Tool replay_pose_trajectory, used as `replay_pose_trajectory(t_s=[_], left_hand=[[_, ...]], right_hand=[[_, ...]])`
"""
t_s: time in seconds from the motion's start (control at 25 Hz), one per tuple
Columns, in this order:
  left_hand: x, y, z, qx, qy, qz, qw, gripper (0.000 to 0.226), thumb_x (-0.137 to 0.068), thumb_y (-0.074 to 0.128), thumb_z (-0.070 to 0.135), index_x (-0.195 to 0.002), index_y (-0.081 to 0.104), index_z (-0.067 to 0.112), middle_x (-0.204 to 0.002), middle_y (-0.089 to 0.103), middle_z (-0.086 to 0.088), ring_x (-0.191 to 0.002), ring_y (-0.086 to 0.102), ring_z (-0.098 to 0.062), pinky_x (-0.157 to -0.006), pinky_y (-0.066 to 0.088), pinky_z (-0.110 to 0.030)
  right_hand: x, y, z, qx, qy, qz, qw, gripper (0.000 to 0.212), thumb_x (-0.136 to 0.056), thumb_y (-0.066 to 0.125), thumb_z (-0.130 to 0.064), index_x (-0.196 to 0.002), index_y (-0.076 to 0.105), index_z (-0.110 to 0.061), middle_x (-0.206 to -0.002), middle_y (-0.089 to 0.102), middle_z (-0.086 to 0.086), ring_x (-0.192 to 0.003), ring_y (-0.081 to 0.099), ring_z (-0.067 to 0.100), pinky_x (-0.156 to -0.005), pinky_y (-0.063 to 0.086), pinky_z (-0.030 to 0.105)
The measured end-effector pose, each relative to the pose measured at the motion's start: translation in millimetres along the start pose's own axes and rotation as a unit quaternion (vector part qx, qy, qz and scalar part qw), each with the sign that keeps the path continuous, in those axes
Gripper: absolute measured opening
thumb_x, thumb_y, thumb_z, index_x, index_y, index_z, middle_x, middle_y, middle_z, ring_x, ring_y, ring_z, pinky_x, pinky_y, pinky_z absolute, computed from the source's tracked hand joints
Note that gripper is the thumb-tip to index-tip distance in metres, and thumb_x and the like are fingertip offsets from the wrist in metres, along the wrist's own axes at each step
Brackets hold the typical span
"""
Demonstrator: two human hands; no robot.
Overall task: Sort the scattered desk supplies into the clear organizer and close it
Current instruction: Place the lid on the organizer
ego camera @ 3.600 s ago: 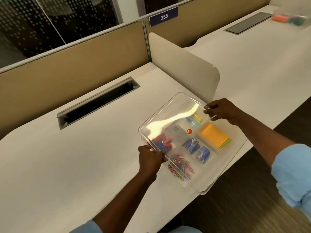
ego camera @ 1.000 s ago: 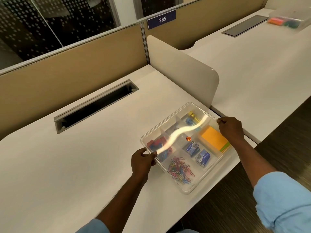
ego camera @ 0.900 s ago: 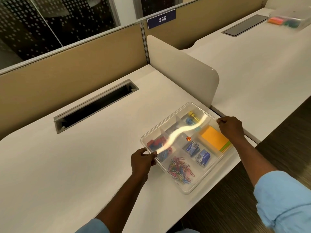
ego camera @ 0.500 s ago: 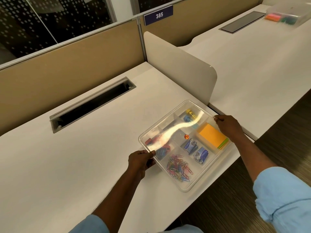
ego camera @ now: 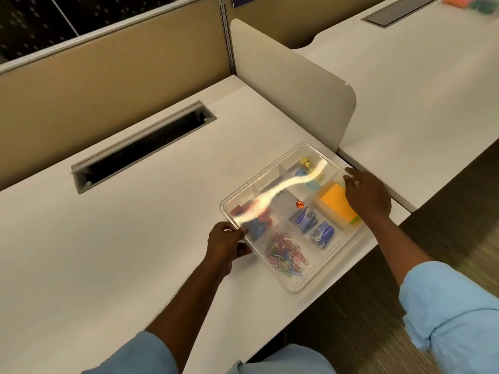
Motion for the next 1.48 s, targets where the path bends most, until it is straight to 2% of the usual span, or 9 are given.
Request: replay_pose_trajectory(t_s=[0.16, 0.4, 0.56, 0.72, 0.88, 1.08, 1.24, 1.36, 1.48], left_hand=[[7.5, 7.5, -7.1, 0.003, -0.008, 0.013, 1.000, 0.012, -0.092, 0.057, 0.016, -0.094, 0.047, 0.011, -0.087, 0.059, -0.019, -0.066, 0.063, -0.031, -0.051, 0.056, -0.035], [15.9, 16.0, -14.8, -0.008, -0.022, 0.027, 0.999, 0.022, -0.097, 0.046, 0.027, -0.109, 0.047, 0.009, -0.102, 0.059, -0.019, -0.073, 0.065, -0.030, -0.046, 0.054, -0.030], [18.9, 18.1, -24.7, -0.003, -0.052, 0.051, 0.997, 0.037, -0.097, 0.045, 0.034, -0.117, 0.052, 0.004, -0.108, 0.063, -0.022, -0.083, 0.066, -0.034, -0.059, 0.058, -0.038], [25.0, 15.5, -32.1, 0.043, -0.044, 0.066, 0.996, 0.039, -0.095, 0.046, 0.040, -0.107, 0.058, 0.005, -0.099, 0.067, -0.018, -0.080, 0.068, -0.031, -0.063, 0.057, -0.036], [34.9, 24.2, -37.1, 0.044, -0.032, 0.056, 0.997, 0.038, -0.096, 0.040, 0.045, -0.087, 0.060, 0.015, -0.090, 0.068, -0.012, -0.081, 0.068, -0.028, -0.063, 0.056, -0.034], [61.8, 51.8, -68.7, -0.026, -0.075, -0.066, 0.995, 0.024, -0.081, 0.071, 0.016, -0.096, 0.059, 0.001, -0.096, 0.071, -0.018, -0.085, 0.071, -0.031, -0.067, 0.059, -0.037], [72.6, 65.1, -80.8, -0.004, -0.111, -0.125, 0.986, 0.023, -0.072, 0.072, -0.009, -0.090, 0.061, -0.001, -0.088, 0.072, -0.016, -0.079, 0.072, -0.033, -0.062, 0.060, -0.036], [67.2, 66.2, -81.0, 0.011, -0.128, -0.145, 0.981, 0.032, -0.071, 0.071, -0.013, -0.099, 0.059, -0.005, -0.095, 0.071, -0.019, -0.082, 0.072, -0.036, -0.061, 0.060, -0.035], [65.2, 67.9, -82.6, 0.017, -0.124, -0.170, 0.978, 0.036, -0.070, 0.070, -0.015, -0.103, 0.061, -0.003, -0.096, 0.073, -0.018, -0.087, 0.071, -0.037, -0.064, 0.060, -0.036]], right_hand=[[8.9, -18.2, 7.0, 0.063, 0.051, 0.100, 0.992, 0.046, -0.089, 0.050, -0.049, -0.101, 0.068, -0.007, -0.099, 0.070, 0.016, -0.092, 0.064, 0.033, -0.076, 0.043, 0.033], [17.5, -34.0, 26.2, 0.056, 0.214, 0.150, 0.964, 0.051, -0.096, 0.033, -0.045, -0.112, 0.054, -0.002, -0.113, 0.060, 0.019, -0.103, 0.057, 0.035, -0.087, 0.044, 0.047], [9.6, -23.6, 46.5, -0.075, 0.247, 0.092, 0.962, 0.042, -0.097, 0.040, -0.035, -0.106, 0.060, 0.001, -0.106, 0.064, 0.018, -0.097, 0.060, 0.032, -0.072, 0.041, 0.032], [-0.2, -10.7, 65.2, -0.183, 0.266, -0.075, 0.944, 0.032, -0.093, 0.049, -0.035, -0.088, 0.062, -0.006, -0.087, 0.060, 0.011, -0.081, 0.053, 0.021, -0.067, 0.039, 0.027], [30.3, -17.3, 90.2, -0.268, 0.319, -0.083, 0.905, 0.034, -0.084, 0.062, -0.046, -0.087, 0.064, -0.012, -0.080, 0.060, -0.001, -0.079, 0.055, 0.015, -0.070, 0.043, 0.029], [62.5, -5.2, 97.1, -0.454, 0.374, -0.081, 0.805, 0.021, -0.080, 0.072, -0.036, -0.085, 0.067, -0.016, -0.083, 0.062, -0.001, -0.075, 0.055, 0.011, -0.060, 0.046, 0.023], [66.9, 1.2, 88.4, -0.541, 0.363, -0.093, 0.753, 0.014, -0.080, 0.073, -0.021, -0.091, 0.066, -0.014, -0.095, 0.064, 0.004, -0.085, 0.056, 0.018, -0.058, 0.052, 0.024], [65.9, 3.4, 85.7, -0.553, 0.359, -0.091, 0.747, 0.007, -0.086, 0.066, -0.017, -0.092, 0.067, -0.015, -0.098, 0.065, 0.003, -0.086, 0.056, 0.020, -0.055, 0.053, 0.023], [62.9, 3.7, 81.4, -0.505, 0.347, -0.092, 0.785, 0.008, -0.092, 0.059, -0.020, -0.093, 0.066, -0.017, -0.100, 0.065, 0.002, -0.085, 0.058, 0.021, -0.056, 0.053, 0.027]])
Point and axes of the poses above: each hand's wrist, its own x-axis away from the middle knuckle, its own y-axis out of the palm, z = x × y, the point moved 10 cm from there along -x, towards the middle knuckle
